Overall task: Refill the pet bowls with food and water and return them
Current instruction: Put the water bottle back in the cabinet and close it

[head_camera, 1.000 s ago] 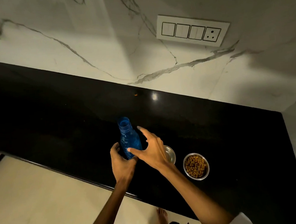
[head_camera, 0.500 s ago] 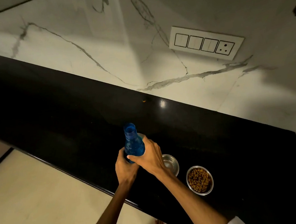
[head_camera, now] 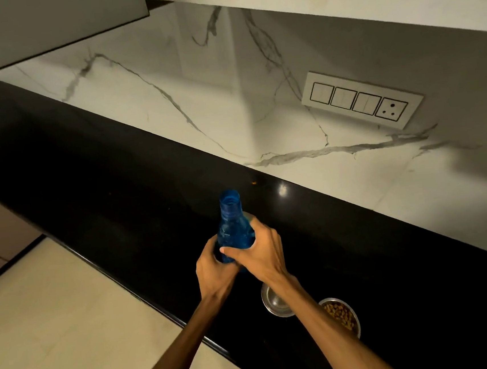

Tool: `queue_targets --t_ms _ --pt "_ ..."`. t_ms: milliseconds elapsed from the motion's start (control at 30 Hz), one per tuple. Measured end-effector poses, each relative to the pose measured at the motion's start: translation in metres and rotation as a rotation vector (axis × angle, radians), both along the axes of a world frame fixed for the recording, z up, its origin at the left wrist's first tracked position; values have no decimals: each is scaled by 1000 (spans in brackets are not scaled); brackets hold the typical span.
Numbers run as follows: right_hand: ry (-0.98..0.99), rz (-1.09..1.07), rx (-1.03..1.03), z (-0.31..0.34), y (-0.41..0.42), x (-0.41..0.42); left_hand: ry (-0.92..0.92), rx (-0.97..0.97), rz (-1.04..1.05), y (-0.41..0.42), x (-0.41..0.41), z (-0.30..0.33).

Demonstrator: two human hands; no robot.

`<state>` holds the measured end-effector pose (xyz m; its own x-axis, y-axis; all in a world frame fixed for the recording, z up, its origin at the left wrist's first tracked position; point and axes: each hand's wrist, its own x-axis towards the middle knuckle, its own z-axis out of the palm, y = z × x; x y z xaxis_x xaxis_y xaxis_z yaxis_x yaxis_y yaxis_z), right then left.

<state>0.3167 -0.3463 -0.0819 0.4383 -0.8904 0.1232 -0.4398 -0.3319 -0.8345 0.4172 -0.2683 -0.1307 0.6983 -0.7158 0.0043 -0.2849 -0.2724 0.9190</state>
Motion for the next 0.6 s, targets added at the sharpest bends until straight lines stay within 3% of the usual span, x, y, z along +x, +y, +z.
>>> queue_targets --t_ms 600 --pt "-115 -15 -220 164 -49 -7 -167 -316 -99 -51 15 150"
